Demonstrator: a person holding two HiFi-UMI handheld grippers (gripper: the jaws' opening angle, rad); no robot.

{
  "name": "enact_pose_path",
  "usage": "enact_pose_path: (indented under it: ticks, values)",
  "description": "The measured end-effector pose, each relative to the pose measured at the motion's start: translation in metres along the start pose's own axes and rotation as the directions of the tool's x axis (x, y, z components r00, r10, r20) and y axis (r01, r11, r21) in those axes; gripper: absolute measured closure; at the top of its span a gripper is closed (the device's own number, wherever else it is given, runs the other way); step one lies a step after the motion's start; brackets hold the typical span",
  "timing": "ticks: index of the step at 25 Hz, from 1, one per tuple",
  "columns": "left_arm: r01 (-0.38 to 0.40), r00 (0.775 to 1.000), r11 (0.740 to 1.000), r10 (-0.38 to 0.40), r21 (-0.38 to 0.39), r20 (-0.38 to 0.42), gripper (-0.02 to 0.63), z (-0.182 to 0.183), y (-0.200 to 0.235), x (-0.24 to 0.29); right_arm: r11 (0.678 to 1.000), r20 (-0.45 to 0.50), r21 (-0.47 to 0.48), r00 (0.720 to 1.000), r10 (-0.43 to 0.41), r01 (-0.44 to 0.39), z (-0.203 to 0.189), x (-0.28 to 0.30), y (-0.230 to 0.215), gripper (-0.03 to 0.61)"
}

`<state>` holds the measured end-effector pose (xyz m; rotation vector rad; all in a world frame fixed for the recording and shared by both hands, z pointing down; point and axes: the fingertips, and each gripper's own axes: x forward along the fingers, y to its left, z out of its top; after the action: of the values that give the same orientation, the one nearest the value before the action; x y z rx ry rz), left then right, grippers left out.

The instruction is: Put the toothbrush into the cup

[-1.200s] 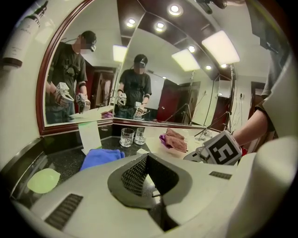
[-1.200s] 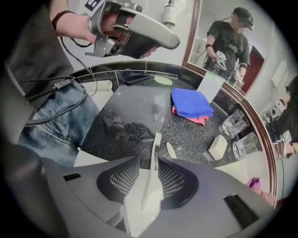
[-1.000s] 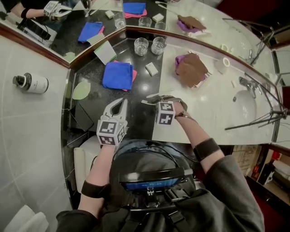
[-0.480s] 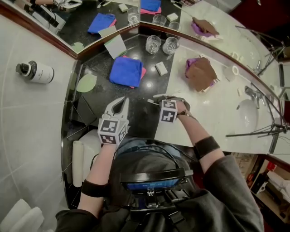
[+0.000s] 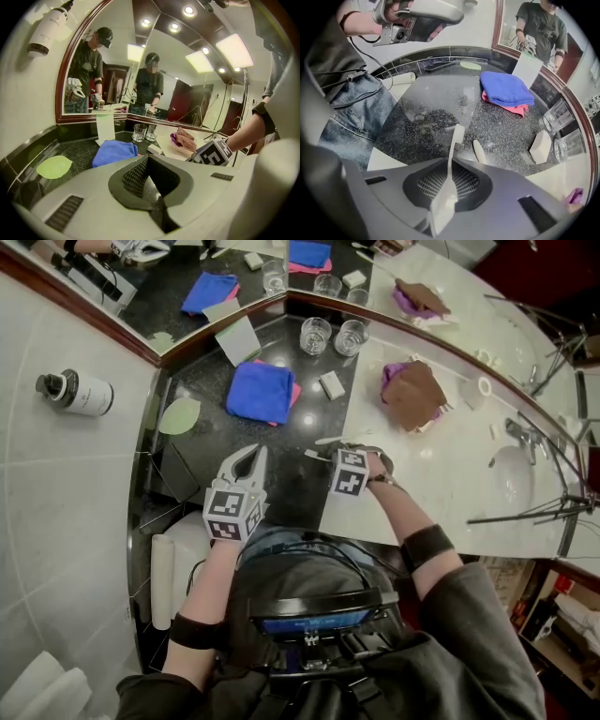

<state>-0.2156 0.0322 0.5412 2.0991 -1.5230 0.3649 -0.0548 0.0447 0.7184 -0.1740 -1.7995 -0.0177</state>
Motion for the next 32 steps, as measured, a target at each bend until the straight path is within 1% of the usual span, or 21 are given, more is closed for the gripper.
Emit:
enact_pose_path:
  ticks: [5,9,11,13,15,17,20,23,26,29,32]
  values:
    - [0.004,1.000,1.000,-0.004,0.014,0.002,0.614,0.000,-0.002,0.001,0.998,0.059,0.049,0.998,-0.035,0.032,0.005,-0.017,-0.006,0.529]
    - [0.032,0.999,0.999,-0.032,0.023,-0.006,0.614,0.004,-0.012,0.004,0.994,0.128,0.075,0.988,-0.086,0.077,0.012,-0.041,-0.011,0.529]
    - [0.033,0.999,0.999,-0.033,0.037,0.003,0.614,0.005,-0.013,0.007,0.988,0.175,0.101,0.976,-0.129,0.113,0.018,-0.059,-0.017,0.529]
    - [0.037,0.999,0.998,-0.038,0.046,0.003,0.614,0.007,-0.016,0.009,0.981,0.220,0.144,0.962,-0.162,0.132,0.018,-0.070,-0.018,0.529]
    - [0.042,0.999,0.998,-0.042,0.054,0.001,0.614,0.010,-0.018,0.011,0.969,0.272,0.196,0.941,-0.201,0.150,0.017,-0.081,-0.019,0.529]
    - [0.049,0.999,0.997,-0.049,0.065,0.001,0.614,0.013,-0.021,0.013,0.953,0.326,0.247,0.910,-0.254,0.178,0.019,-0.097,-0.022,0.529]
    - [0.065,0.998,0.995,-0.065,0.079,-0.008,0.614,0.018,-0.029,0.016,0.923,0.382,0.316,0.861,-0.336,0.220,0.016,-0.117,-0.025,0.529]
    - [0.079,0.997,0.993,-0.078,0.091,-0.017,0.614,0.018,-0.036,0.019,0.884,0.423,0.395,0.805,-0.415,0.249,0.011,-0.135,-0.029,0.529]
    - [0.095,0.995,0.991,-0.092,0.100,-0.029,0.614,0.016,-0.044,0.024,0.837,0.460,0.482,0.738,-0.493,0.259,0.004,-0.145,-0.035,0.529]
    - [0.108,0.994,0.989,-0.105,0.102,-0.038,0.614,0.016,-0.050,0.032,0.783,0.478,0.554,0.662,-0.577,0.282,0.001,-0.166,-0.047,0.529]
    - [0.124,0.992,0.987,-0.120,0.107,-0.042,0.614,0.023,-0.056,0.044,0.733,0.494,0.619,0.587,-0.641,0.280,0.003,-0.184,-0.064,0.529]
